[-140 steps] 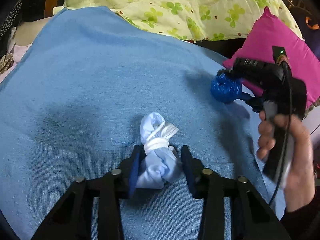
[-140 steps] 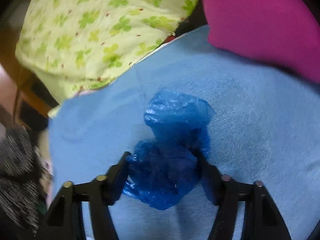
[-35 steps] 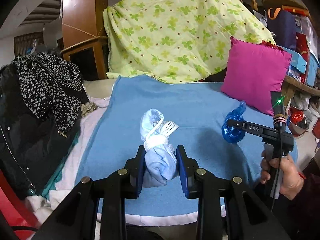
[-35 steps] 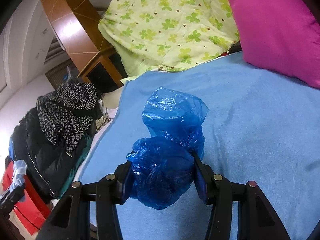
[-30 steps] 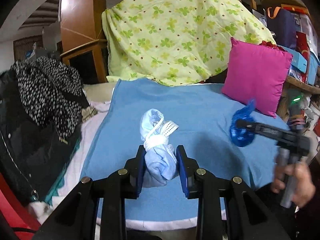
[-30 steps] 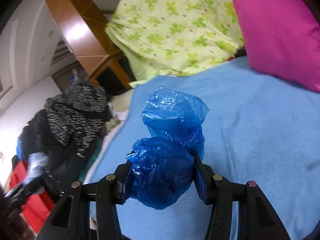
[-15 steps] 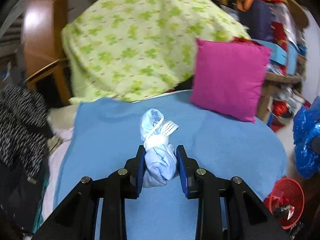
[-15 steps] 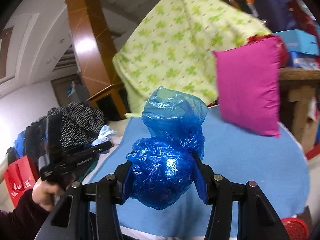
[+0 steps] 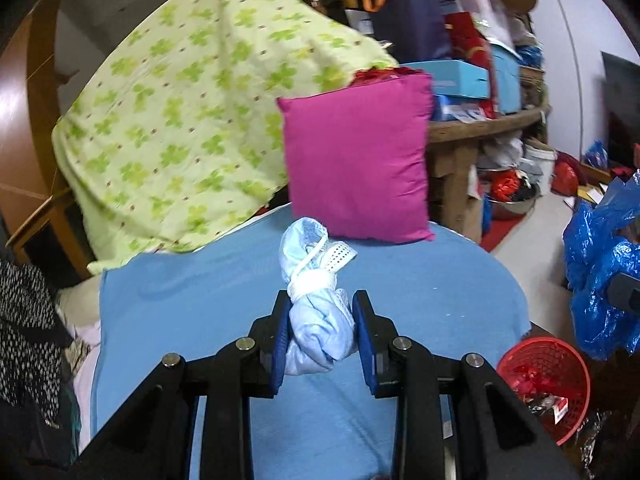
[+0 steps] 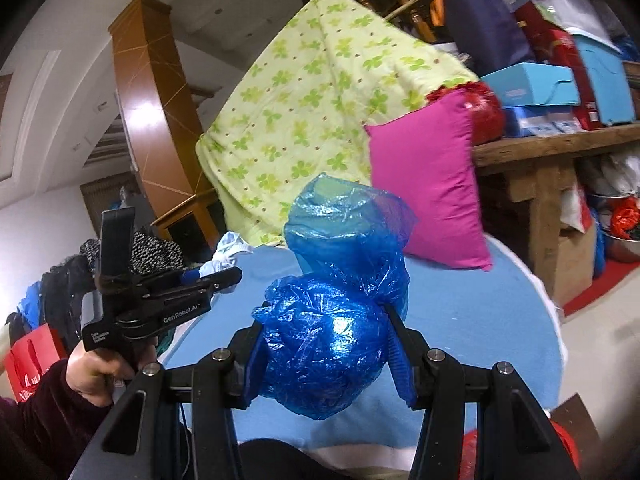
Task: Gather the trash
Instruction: 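Lift the blue bag and white tissue and carry them over the red wastebasket, then open both tools to drop the bag and tissue into the wastebasket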
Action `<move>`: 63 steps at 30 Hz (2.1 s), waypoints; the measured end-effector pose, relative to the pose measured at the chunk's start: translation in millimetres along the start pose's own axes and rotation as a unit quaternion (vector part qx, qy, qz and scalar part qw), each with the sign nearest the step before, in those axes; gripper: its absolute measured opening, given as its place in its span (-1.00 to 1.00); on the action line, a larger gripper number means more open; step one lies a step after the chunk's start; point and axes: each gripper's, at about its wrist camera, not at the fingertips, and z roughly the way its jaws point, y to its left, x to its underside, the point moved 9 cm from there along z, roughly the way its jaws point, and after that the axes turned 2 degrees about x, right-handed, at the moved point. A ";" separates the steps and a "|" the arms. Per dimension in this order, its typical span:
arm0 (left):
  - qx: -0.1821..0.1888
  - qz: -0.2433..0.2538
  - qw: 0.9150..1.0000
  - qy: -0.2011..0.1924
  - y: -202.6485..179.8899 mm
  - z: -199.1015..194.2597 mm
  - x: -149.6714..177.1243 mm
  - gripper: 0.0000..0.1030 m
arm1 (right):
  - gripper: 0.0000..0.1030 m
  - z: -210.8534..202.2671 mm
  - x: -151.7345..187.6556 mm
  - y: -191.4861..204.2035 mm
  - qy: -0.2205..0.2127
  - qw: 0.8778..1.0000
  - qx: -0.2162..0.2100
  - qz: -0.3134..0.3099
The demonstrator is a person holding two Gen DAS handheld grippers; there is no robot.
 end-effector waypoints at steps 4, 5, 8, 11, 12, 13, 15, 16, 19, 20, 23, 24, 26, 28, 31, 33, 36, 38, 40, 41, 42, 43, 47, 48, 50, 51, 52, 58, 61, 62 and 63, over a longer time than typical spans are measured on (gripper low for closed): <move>0.023 0.024 0.999 -0.003 -36.8 -0.3 -6.8 -0.38 | 0.08 -23.9 3.0 -19.9 -0.007 1.000 0.020 0.010; 0.028 0.030 0.999 -0.003 -44.9 -0.5 -7.8 -0.38 | 0.08 -30.6 4.4 -24.8 -0.009 1.000 0.025 0.012; 0.044 0.044 0.998 -0.003 -68.6 0.5 -9.6 -0.38 | 0.08 -47.5 6.0 -38.6 -0.013 0.999 0.040 0.019; 0.057 0.058 0.997 -0.001 -87.6 1.3 -10.5 -0.38 | 0.08 -62.2 5.7 -51.7 -0.018 0.998 0.052 0.027; 0.062 0.064 0.996 -0.002 -95.6 1.0 -10.9 -0.38 | 0.08 -66.9 6.1 -56.1 -0.020 0.998 0.058 0.028; 0.065 0.069 0.995 -0.002 -102.3 0.8 -11.0 -0.38 | 0.08 -72.1 6.8 -60.4 -0.021 0.997 0.064 0.030; 0.072 0.080 0.994 -0.002 -115.2 0.5 -10.7 -0.38 | 0.08 -79.2 8.6 -67.2 -0.022 0.997 0.070 0.035; 0.075 0.085 0.994 -0.001 -120.8 0.7 -10.6 -0.38 | 0.08 -82.2 9.1 -71.1 -0.023 0.996 0.074 0.039; 0.085 0.095 0.992 0.002 -137.5 1.4 -9.3 -0.38 | 0.08 -88.3 13.5 -80.6 -0.019 0.995 0.083 0.045; 0.088 0.099 0.991 0.003 -143.3 1.9 -8.5 -0.38 | 0.08 -90.3 15.4 -84.1 -0.018 0.995 0.087 0.046; 0.097 0.113 0.989 0.006 -160.9 3.2 -6.4 -0.38 | 0.08 -97.1 22.3 -95.6 -0.015 0.994 0.096 0.055; 0.101 0.119 0.988 0.007 -167.4 3.8 -5.5 -0.38 | 0.08 -99.1 24.0 -99.4 -0.015 0.993 0.099 0.057; 0.106 0.128 0.986 0.009 -177.4 5.6 -3.4 -0.38 | 0.08 -102.2 28.1 -107.4 -0.013 0.992 0.106 0.062; 0.113 0.135 0.984 0.012 -187.7 8.1 -1.4 -0.38 | 0.08 -104.7 31.8 -114.3 -0.011 0.991 0.110 0.070; 0.124 0.146 0.981 0.017 -203.7 11.8 1.9 -0.38 | 0.08 -109.0 39.4 -127.4 -0.009 0.990 0.117 0.082; 0.136 0.152 0.979 0.020 -214.8 14.1 5.2 -0.38 | 0.08 -110.3 43.8 -135.9 -0.007 0.988 0.121 0.091; 0.162 0.152 0.974 0.032 -229.2 18.8 13.0 -0.38 | 0.08 -109.8 51.2 -148.0 0.000 0.987 0.124 0.102; 0.193 0.144 0.969 0.046 -239.1 23.2 20.6 -0.37 | 0.08 -108.6 59.1 -156.4 0.007 0.986 0.127 0.111; 0.235 0.129 0.960 0.074 -249.1 31.5 31.3 -0.37 | 0.08 -106.5 68.4 -165.2 0.016 0.984 0.132 0.120; 0.257 0.121 0.954 0.092 -254.4 37.5 38.8 -0.37 | 0.08 -105.2 72.6 -168.9 0.020 0.983 0.134 0.124; 0.273 0.115 0.949 0.104 -257.8 41.8 44.5 -0.37 | 0.08 -103.0 78.7 -173.9 0.027 0.982 0.135 0.131; 0.285 0.108 0.945 0.118 -260.7 46.8 50.5 -0.37 | 0.08 -101.3 83.8 -177.4 0.031 0.981 0.135 0.136; 0.331 0.083 0.922 0.184 -273.9 69.7 81.5 -0.36 | 0.08 -90.6 108.1 -192.6 0.058 0.976 0.140 0.154; 0.337 0.079 0.918 0.195 -276.7 73.2 87.6 -0.36 | 0.08 -87.2 115.6 -196.9 0.066 0.975 0.141 0.160; 0.351 0.079 0.909 0.210 -283.4 77.3 97.5 -0.32 | 0.10 -82.1 129.6 -204.6 0.081 0.972 0.141 0.172; 0.356 0.084 0.905 0.217 -287.2 80.0 102.0 -0.30 | 0.11 -77.7 138.5 -210.2 0.091 0.969 0.142 0.179; 0.355 0.087 0.904 0.222 -289.1 81.9 105.4 -0.23 | 0.13 -74.1 145.8 -214.2 0.099 0.967 0.144 0.184; 0.363 0.077 0.901 0.227 -285.9 85.6 105.4 0.14 | 0.28 -45.9 190.7 -239.4 0.145 0.948 0.139 0.248; 0.342 0.070 0.913 0.211 -267.5 85.6 96.9 0.14 | 0.28 -39.7 196.8 -244.3 0.147 0.941 0.134 0.273; 0.325 0.066 0.922 0.197 -254.4 85.4 89.9 0.14 | 0.28 -38.9 195.5 -243.9 0.145 0.941 0.134 0.274; 0.314 0.063 0.929 0.187 -246.5 84.6 85.3 0.14 | 0.28 -38.7 192.2 -243.0 0.143 0.943 0.136 0.269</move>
